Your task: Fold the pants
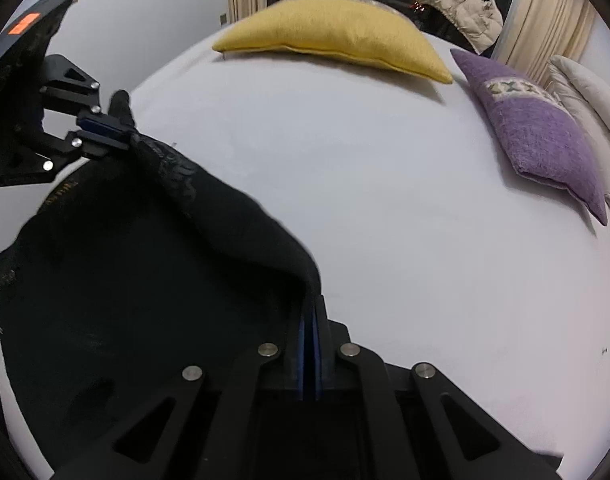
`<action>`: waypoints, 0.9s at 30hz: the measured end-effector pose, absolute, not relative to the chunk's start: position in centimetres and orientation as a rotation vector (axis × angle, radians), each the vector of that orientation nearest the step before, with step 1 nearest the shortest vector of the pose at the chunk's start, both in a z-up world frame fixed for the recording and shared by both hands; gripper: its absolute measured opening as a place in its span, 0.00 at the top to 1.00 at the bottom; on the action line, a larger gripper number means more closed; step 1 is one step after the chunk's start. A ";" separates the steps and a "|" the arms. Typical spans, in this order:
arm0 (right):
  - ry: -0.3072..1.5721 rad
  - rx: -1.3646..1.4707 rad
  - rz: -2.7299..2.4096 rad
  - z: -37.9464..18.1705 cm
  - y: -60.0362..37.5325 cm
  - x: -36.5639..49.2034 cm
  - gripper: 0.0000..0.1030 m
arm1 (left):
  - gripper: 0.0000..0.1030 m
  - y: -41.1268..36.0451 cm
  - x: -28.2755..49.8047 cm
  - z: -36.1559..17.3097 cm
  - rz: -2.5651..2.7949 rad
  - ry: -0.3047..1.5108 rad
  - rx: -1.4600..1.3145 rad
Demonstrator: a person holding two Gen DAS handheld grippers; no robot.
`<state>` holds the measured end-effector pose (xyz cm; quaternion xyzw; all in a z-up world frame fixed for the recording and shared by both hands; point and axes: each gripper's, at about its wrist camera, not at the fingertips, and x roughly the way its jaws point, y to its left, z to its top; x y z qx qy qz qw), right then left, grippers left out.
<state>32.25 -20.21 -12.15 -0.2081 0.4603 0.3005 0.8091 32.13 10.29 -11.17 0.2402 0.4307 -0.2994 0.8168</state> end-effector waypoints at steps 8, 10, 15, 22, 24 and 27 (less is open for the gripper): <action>0.918 -0.441 0.612 -11.5 -17.9 25.6 0.96 | 0.94 11.6 25.7 -10.9 -0.629 0.899 0.494; 0.905 -0.422 0.595 -11.2 -18.1 24.2 0.96 | 0.94 12.0 23.5 -10.9 -0.632 0.893 0.484; 0.818 -0.493 0.563 -9.9 -16.6 18.9 0.96 | 0.94 12.9 18.6 -11.5 -0.619 0.889 0.443; 0.765 -0.660 0.572 -11.3 -13.6 12.0 0.96 | 0.94 14.2 12.7 -12.9 -0.602 0.911 0.477; 0.750 -0.723 0.574 -12.3 -13.0 9.7 0.96 | 0.94 14.8 11.4 -13.3 -0.600 0.919 0.488; 0.766 -0.757 0.577 -13.7 -12.7 7.7 0.96 | 0.94 15.3 9.1 -14.2 -0.617 0.937 0.527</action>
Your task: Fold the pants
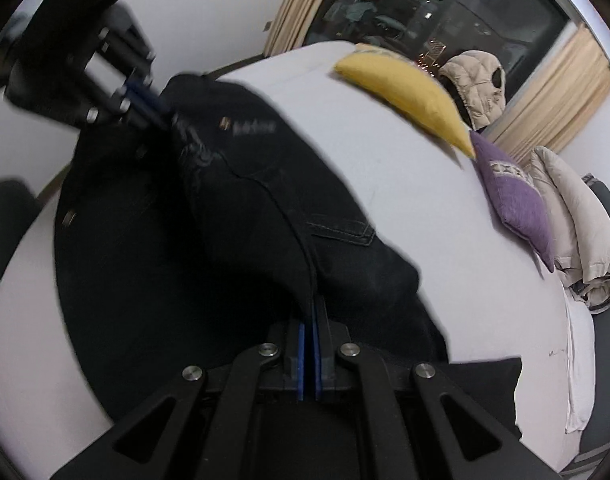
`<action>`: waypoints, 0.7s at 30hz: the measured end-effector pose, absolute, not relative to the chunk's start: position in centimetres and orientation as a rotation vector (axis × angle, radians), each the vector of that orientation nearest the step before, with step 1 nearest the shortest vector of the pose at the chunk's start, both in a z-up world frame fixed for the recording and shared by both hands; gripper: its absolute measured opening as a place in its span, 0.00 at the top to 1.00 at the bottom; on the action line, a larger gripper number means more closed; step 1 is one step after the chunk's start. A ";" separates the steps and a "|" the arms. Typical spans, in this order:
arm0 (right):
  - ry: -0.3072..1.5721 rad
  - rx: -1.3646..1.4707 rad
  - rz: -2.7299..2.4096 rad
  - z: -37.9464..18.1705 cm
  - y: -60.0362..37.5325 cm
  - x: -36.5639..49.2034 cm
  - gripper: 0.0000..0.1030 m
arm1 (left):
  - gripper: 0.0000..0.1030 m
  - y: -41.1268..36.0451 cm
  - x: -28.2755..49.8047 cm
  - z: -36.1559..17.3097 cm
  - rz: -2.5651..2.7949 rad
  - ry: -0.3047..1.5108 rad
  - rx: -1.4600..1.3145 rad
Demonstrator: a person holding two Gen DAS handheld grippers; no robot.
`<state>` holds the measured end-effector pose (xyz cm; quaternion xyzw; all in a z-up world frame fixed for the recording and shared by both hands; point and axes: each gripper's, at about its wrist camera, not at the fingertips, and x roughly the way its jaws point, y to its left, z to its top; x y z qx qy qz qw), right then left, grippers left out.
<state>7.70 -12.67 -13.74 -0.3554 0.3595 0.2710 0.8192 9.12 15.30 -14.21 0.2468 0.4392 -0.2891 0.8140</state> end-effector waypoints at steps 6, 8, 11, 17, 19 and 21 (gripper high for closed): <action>0.741 -0.860 0.561 -15.7 -12.3 4.1 0.96 | 0.94 15.2 3.8 -15.7 -0.644 0.931 0.635; 0.724 -0.898 0.558 -16.1 -12.1 3.4 0.96 | 0.94 15.0 2.9 -16.0 -0.638 0.922 0.657; 0.685 -0.976 0.547 -16.8 -12.0 2.1 0.96 | 0.94 15.0 1.9 -16.1 -0.639 0.915 0.666; 0.619 -1.078 0.523 -17.7 -12.4 0.0 0.97 | 0.94 14.0 -0.3 -16.5 -0.660 0.896 0.753; 0.612 -1.089 0.520 -17.9 -12.5 -0.2 0.97 | 0.94 13.7 -1.0 -16.9 -0.663 0.889 0.782; 0.614 -1.094 0.521 -18.0 -12.7 -0.5 0.97 | 0.94 13.0 0.0 -17.0 -0.667 0.888 0.799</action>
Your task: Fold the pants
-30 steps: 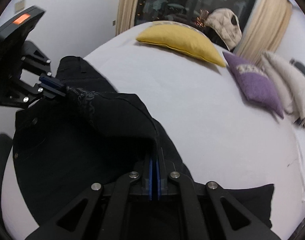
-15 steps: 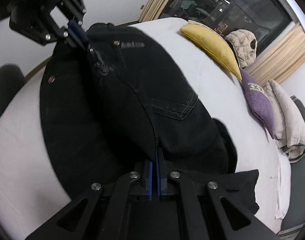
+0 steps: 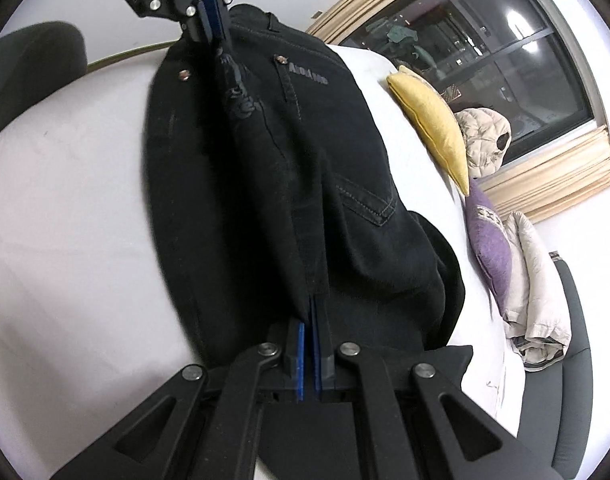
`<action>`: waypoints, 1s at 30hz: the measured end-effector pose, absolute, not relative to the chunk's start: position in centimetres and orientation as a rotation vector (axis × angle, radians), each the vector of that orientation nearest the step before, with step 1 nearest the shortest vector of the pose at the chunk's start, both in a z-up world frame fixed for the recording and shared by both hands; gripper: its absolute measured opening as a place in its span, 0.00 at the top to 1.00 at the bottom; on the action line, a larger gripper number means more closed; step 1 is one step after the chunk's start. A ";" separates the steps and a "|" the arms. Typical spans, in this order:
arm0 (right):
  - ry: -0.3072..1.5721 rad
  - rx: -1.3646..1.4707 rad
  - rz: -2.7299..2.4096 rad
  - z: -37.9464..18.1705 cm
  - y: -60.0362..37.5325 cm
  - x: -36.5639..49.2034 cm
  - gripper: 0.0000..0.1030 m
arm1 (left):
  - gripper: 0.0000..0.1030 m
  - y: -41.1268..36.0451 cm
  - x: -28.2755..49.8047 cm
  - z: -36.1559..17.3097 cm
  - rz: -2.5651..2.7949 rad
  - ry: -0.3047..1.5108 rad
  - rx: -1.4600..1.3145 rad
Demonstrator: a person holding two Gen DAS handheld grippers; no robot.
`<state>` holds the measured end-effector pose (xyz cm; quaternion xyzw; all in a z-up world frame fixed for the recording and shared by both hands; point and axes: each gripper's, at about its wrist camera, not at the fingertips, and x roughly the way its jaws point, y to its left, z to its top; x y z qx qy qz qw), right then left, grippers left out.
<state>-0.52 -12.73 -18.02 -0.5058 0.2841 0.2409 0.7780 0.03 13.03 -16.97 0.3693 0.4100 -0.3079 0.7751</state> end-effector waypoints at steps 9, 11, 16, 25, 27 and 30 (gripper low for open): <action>0.600 -1.172 0.516 -19.2 -13.5 -2.2 0.97 | 0.94 11.2 0.9 -18.8 -0.671 0.875 0.854; 0.596 -1.180 0.518 -19.5 -13.5 -3.3 0.97 | 0.94 11.0 1.0 -19.0 -0.667 0.872 0.857; 0.610 -1.174 0.519 -19.5 -13.4 -3.9 0.97 | 0.93 10.9 0.9 -19.1 -0.657 0.858 0.853; 0.612 -1.172 0.532 -20.2 -13.4 -4.4 0.97 | 0.93 10.6 0.0 -19.7 -0.635 0.816 0.852; 0.607 -1.177 0.534 -20.2 -13.5 -4.5 0.97 | 0.93 10.8 -0.1 -20.0 -0.631 0.813 0.839; 0.598 -1.183 0.537 -20.3 -13.6 -4.6 0.97 | 0.92 10.7 0.1 -20.1 -0.609 0.821 0.809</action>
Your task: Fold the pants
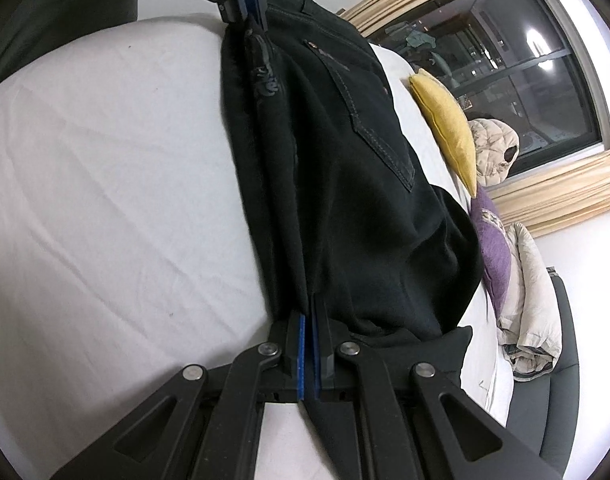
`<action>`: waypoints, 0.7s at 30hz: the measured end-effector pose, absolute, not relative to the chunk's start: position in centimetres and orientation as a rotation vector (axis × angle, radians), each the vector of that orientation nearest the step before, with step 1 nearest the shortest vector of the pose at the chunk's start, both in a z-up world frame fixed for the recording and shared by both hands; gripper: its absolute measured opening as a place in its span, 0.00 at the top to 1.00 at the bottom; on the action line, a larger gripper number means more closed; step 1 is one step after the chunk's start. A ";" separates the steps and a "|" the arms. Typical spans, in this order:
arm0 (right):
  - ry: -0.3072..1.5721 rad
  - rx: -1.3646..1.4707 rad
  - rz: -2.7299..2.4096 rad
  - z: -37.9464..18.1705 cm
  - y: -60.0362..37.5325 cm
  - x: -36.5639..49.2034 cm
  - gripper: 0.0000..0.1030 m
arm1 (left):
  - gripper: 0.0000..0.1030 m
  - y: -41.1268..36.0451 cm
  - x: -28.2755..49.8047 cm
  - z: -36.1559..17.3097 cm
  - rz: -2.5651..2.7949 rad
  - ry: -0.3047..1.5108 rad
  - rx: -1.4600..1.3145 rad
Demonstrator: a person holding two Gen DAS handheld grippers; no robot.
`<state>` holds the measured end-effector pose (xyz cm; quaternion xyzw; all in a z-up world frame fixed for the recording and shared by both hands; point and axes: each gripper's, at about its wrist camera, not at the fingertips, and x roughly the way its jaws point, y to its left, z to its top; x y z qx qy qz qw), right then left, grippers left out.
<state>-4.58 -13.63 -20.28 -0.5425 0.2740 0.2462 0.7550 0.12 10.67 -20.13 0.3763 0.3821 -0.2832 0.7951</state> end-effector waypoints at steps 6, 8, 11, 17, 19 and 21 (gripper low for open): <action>0.596 -1.175 0.529 -19.9 -14.3 -5.2 0.87 | 0.66 11.2 -0.4 -19.4 -0.575 0.880 0.834; 0.615 -1.119 0.534 -18.8 -15.2 -5.1 0.71 | 0.18 12.1 -0.5 -18.2 -0.594 0.934 0.794; 0.671 -0.990 0.565 -16.5 -16.7 -4.9 0.56 | 0.18 13.0 -0.9 -16.1 -0.608 0.950 0.744; 0.725 -0.575 0.568 -10.0 -18.0 0.2 0.56 | 0.18 11.9 3.3 -10.5 -0.534 0.803 0.463; 0.734 -0.493 0.559 -9.5 -17.5 2.4 0.56 | 0.18 10.3 5.9 -10.2 -0.526 0.780 0.360; 0.769 -0.464 0.548 -10.7 -16.7 4.2 0.56 | 0.18 8.7 8.1 -11.6 -0.487 0.810 0.330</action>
